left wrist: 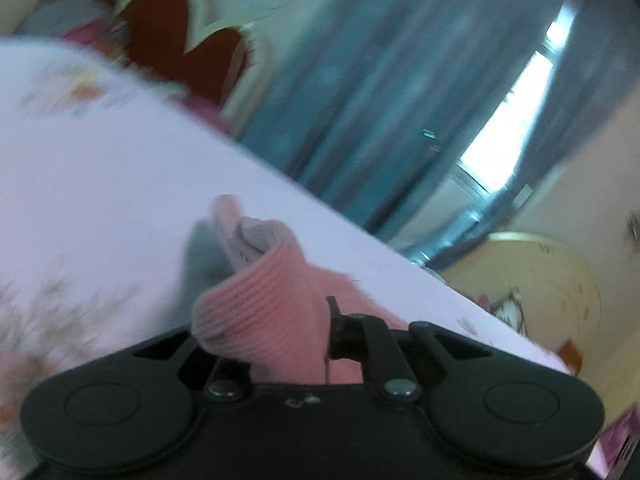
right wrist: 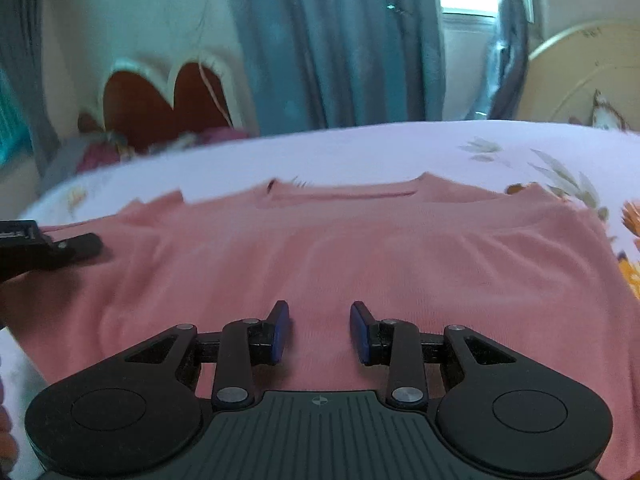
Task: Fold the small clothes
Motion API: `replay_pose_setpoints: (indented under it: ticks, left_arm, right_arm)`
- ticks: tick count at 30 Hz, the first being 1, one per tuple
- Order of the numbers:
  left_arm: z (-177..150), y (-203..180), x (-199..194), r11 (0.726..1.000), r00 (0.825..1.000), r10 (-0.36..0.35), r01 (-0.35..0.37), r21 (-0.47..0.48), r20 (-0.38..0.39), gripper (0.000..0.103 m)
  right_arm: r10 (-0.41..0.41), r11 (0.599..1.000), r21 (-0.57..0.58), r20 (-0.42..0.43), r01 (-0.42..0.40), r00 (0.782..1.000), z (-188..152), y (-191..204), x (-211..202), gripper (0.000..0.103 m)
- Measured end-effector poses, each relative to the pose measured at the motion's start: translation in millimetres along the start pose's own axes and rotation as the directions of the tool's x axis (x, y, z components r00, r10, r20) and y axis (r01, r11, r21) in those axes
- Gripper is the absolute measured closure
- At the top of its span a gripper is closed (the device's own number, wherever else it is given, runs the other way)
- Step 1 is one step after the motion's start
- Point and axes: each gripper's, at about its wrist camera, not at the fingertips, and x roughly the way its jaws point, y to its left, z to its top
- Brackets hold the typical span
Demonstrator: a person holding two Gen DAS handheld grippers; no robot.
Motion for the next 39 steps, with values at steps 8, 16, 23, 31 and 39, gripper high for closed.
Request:
replay_pose_setpoints:
  ticks: [8, 16, 23, 31, 39]
  left_arm:
    - [-31.1, -150.1, 42.2, 0.934, 0.974, -0.198, 0.222, 0.281, -0.111, 0.092]
    - [-162.9, -232.5, 88.5, 0.79, 0.894, -0.163, 0.372, 0.488, -0.417, 0.087]
    - [-187.5, -233.2, 43.3, 0.646, 0.887, -0.185, 0.434, 0.627, -0.423, 0.074]
    - [-141.9, -180.7, 11.0, 0.731, 0.915, -0.137, 0.351, 0.585, -0.378, 0.037]
    - [-92.6, -150.8, 39.7, 0.841, 0.963, -0.055, 0.187, 0.507, -0.264, 0.037]
  right_arm:
    - [-0.07, 0.984, 0.165, 0.04, 0.063, 0.997, 3.1, -102.4, -64.1, 0.069]
    - [-0.181, 0.942, 0.292, 0.027, 0.166, 0.983, -20.0, -194.9, -116.7, 0.069]
    - [-0.057, 0.95, 0.311, 0.08, 0.029, 0.995, 0.1, -208.4, -122.6, 0.069]
    - [0.057, 0.97, 0.239, -0.009, -0.053, 0.998, 13.3, -187.3, -68.7, 0.069]
    - [0.028, 0.978, 0.207, -0.036, -0.02, 0.999, 19.7, -192.9, -33.5, 0.069]
